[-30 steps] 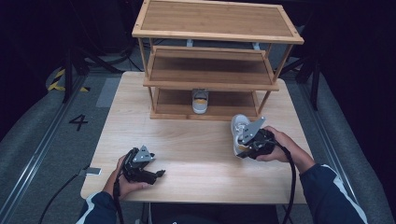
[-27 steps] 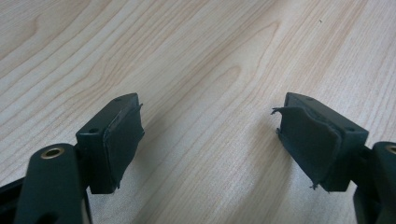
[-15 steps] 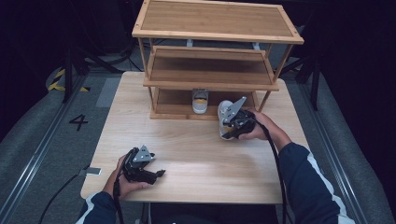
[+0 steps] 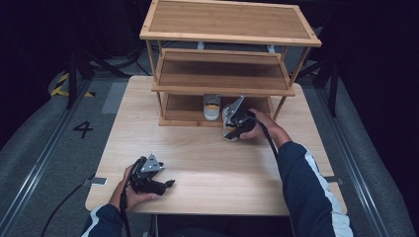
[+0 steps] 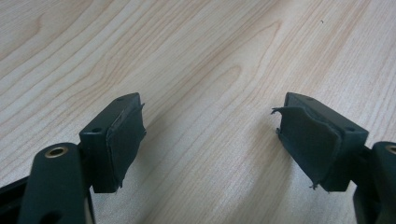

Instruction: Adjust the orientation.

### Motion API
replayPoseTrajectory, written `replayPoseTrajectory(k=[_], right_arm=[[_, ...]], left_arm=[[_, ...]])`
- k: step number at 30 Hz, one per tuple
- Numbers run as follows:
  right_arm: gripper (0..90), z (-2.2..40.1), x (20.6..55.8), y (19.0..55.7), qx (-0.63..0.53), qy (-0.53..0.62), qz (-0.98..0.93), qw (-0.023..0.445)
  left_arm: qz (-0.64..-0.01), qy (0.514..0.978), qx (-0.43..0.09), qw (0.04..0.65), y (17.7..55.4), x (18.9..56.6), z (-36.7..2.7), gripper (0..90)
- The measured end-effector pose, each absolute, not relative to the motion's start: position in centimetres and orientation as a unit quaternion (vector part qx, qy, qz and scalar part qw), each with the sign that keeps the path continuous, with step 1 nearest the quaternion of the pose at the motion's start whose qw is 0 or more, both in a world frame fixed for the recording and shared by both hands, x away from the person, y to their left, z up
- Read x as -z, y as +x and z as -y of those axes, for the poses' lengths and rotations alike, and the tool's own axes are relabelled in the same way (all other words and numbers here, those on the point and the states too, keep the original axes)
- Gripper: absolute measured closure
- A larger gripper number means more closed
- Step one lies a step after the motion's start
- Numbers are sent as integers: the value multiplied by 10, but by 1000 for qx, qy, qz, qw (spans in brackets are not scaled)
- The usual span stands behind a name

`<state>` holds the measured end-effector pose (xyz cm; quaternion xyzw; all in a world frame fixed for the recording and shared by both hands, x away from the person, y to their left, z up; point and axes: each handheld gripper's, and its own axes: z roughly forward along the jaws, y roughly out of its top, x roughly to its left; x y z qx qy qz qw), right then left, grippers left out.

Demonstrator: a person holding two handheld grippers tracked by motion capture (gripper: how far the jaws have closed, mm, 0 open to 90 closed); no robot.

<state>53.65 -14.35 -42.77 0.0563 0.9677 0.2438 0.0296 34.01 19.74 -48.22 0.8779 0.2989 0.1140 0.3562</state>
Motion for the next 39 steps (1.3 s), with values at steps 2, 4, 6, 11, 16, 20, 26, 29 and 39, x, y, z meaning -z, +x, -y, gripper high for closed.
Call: replayPoseTrajectory(k=[2, 4, 6, 11, 16, 20, 26, 29, 39], right_arm=[[705, 144, 427, 537, -250, 61, -966, 22], [695, 145, 427, 537, -250, 61, -966, 32], [664, 146, 426, 536, -254, 65, -964, 39], [565, 149, 423, 531, -257, 82, -961, 67], [511, 152, 422, 526, -255, 94, -958, 93], [465, 151, 421, 524, -266, 103, -953, 102], [467, 151, 415, 524, -276, 117, -947, 115], [453, 156, 413, 522, -287, 128, -941, 126], [351, 191, 400, 497, -367, 185, -898, 157]], left_arm=[[-299, 878, -113, 357, 340, 482, -197, 225], [-299, 878, -113, 357, 340, 482, -197, 225], [-299, 878, -113, 357, 340, 482, -197, 225], [-299, 878, -114, 356, 340, 482, -197, 225], [-299, 878, -114, 356, 340, 482, -197, 225], [-299, 878, -114, 356, 340, 482, -197, 225], [-299, 878, -113, 356, 340, 482, -197, 225], [-299, 878, -114, 356, 340, 482, -197, 225], [-299, 878, -114, 356, 340, 482, -197, 225]])
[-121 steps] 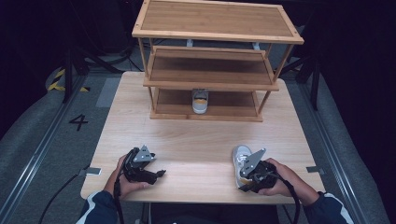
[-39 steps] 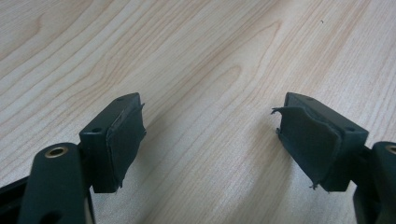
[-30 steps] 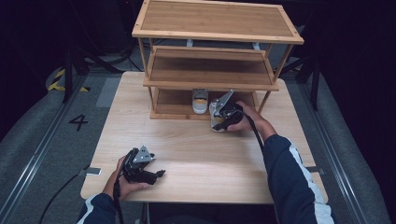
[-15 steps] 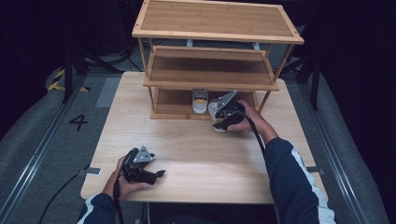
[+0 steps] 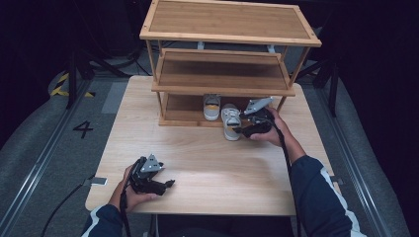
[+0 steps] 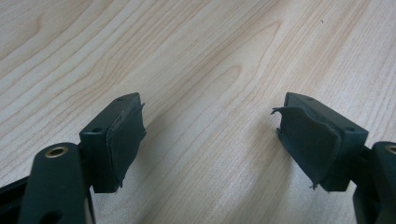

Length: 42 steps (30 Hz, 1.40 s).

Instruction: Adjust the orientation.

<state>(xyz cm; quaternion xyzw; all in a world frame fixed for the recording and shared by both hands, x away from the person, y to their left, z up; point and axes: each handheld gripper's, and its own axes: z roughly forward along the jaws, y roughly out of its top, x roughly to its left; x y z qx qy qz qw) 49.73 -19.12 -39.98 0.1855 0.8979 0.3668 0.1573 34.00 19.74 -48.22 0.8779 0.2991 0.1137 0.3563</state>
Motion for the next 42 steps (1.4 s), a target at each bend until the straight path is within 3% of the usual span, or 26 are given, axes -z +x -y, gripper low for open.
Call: replayPoseTrajectory(k=[8, 16, 21, 24, 31, 42], right_arm=[[232, 200, 422, 485, -358, 239, -888, 165], [302, 193, 445, 494, -361, 271, -878, 162], [242, 186, 444, 502, -357, 277, -877, 163], [320, 184, 439, 507, -352, 287, -872, 180], [409, 184, 442, 522, -352, 318, -859, 193], [412, 171, 444, 538, -346, 342, -846, 216]], left_arm=[[-301, 877, -115, 356, 340, 482, -197, 225], [-301, 877, -115, 356, 340, 482, -197, 225], [-301, 878, -115, 354, 340, 482, -197, 225], [-301, 878, -115, 354, 340, 482, -197, 225], [-301, 877, -115, 356, 340, 482, -197, 225], [-301, 877, -114, 356, 340, 482, -197, 225]])
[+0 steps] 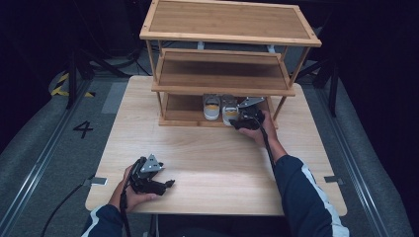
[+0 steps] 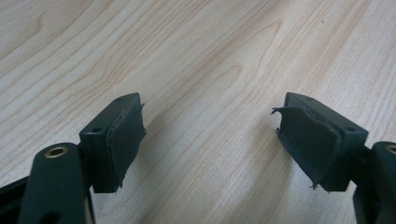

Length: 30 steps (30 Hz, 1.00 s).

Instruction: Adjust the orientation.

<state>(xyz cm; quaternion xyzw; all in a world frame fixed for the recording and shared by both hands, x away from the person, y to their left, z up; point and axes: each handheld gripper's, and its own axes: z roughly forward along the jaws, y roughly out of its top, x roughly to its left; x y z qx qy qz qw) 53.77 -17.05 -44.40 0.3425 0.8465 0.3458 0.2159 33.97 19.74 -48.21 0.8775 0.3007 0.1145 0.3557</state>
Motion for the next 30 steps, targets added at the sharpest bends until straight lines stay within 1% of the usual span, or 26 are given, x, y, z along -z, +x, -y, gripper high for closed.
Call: replayPoseTrajectory(k=[8, 19, 25, 30], right_arm=[[407, 162, 447, 547, -345, 354, -838, 233], [394, 152, 452, 555, -343, 376, -827, 237], [408, 150, 450, 552, -336, 380, -828, 241], [376, 151, 445, 545, -318, 358, -845, 240]], left_arm=[[-301, 877, -114, 356, 340, 482, -197, 225], [-299, 878, -112, 357, 340, 482, -198, 225], [-299, 878, -112, 357, 340, 482, -198, 225], [-298, 879, -110, 357, 340, 482, -198, 225]])
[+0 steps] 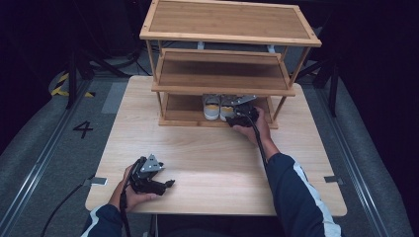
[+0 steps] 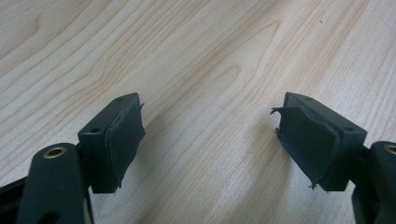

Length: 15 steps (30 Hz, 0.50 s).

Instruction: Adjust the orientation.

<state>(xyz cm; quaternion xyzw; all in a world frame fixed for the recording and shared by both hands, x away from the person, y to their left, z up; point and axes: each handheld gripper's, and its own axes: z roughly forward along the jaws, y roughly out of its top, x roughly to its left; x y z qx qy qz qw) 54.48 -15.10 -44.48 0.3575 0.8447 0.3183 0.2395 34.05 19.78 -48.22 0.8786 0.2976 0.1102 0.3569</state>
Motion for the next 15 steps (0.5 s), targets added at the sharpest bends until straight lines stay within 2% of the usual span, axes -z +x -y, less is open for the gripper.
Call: replayPoseTrajectory(k=[15], right_arm=[[349, 178, 420, 515, -293, 302, -878, 229]], left_arm=[[-298, 878, -111, 357, 340, 482, -198, 224]])
